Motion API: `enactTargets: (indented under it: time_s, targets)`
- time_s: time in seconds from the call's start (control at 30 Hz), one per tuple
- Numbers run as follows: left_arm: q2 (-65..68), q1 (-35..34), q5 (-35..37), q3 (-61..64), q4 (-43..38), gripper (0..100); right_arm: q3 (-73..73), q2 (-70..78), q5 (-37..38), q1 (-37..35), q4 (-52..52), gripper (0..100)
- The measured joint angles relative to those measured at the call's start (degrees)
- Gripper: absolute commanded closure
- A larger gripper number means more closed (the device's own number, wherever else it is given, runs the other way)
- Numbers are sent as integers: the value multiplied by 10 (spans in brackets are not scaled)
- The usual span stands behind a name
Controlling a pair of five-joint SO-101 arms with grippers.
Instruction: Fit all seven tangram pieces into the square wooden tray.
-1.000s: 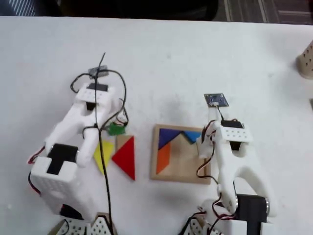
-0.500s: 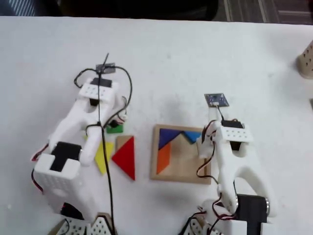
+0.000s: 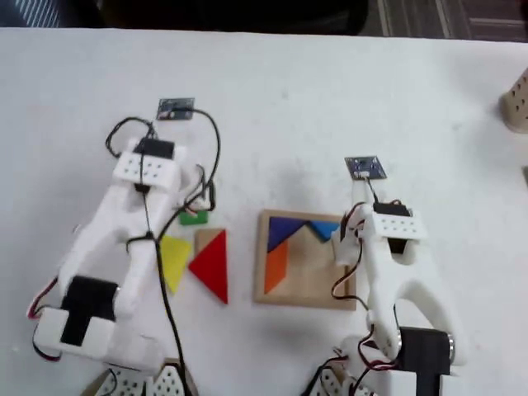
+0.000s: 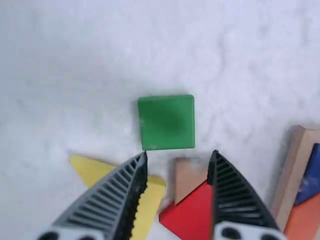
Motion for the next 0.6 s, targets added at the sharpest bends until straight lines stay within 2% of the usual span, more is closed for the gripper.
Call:
enactTargets:
  time_s: [0.27,0.5,0.6]
  targets:
    - [46,-46,0,20,-81,789,0,0,0,0,0,854]
    - [122,-49,-1,-45,-64,788,0,0,0,0,0,854]
    - [142,-47,-26,-76,-44,769,0,0,0,0,0,854]
